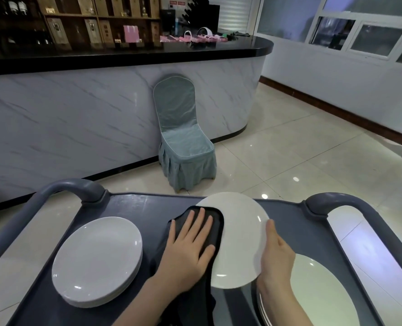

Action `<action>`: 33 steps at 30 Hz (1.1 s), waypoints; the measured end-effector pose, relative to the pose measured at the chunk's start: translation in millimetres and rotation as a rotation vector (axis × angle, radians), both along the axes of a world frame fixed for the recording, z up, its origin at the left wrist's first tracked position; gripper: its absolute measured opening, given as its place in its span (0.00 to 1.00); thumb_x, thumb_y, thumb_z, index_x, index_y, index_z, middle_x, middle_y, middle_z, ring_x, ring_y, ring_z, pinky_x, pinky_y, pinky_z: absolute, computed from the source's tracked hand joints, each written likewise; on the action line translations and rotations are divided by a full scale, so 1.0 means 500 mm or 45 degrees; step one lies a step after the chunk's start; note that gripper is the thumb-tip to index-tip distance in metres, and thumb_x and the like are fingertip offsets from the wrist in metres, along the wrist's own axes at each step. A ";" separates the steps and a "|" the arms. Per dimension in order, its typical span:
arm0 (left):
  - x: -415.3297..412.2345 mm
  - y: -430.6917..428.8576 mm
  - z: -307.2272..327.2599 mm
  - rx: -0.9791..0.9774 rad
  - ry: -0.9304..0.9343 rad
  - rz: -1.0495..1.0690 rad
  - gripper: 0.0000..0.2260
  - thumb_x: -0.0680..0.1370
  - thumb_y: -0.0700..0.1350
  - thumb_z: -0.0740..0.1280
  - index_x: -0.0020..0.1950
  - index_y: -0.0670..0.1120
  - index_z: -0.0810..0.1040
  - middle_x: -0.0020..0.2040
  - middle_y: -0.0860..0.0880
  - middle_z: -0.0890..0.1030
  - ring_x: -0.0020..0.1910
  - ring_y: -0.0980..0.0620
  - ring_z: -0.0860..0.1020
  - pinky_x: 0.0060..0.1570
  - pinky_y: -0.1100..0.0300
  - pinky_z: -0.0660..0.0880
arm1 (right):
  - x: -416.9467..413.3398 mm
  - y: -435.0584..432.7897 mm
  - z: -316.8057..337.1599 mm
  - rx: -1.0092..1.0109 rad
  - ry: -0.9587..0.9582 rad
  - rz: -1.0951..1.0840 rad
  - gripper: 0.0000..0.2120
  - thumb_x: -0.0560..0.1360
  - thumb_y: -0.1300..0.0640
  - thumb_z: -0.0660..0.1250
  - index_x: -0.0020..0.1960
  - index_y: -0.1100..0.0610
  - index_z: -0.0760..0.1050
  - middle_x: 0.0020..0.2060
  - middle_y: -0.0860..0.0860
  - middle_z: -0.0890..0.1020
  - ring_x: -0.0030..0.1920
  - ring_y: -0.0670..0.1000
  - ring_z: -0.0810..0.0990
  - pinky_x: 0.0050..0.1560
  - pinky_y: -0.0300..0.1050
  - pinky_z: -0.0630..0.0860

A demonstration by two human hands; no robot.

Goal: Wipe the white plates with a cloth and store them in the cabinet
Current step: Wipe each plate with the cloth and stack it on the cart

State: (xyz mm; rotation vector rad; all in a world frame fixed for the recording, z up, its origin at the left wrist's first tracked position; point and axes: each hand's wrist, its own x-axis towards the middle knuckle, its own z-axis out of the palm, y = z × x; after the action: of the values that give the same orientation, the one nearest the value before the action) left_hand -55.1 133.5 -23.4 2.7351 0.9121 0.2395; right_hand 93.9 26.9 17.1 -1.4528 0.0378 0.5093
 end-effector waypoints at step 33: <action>0.042 0.023 0.066 0.035 -0.177 0.001 0.30 0.77 0.66 0.45 0.79 0.61 0.44 0.80 0.61 0.44 0.78 0.59 0.40 0.76 0.48 0.41 | -0.073 -0.014 -0.003 -0.032 -0.063 0.404 0.17 0.77 0.52 0.70 0.35 0.63 0.79 0.30 0.53 0.79 0.33 0.50 0.75 0.37 0.43 0.74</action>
State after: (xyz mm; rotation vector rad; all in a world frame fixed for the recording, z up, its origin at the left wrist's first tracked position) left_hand -33.9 144.9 9.4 2.7033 0.8783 0.4400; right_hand 57.2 20.0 15.8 -1.5035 -0.2299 0.7323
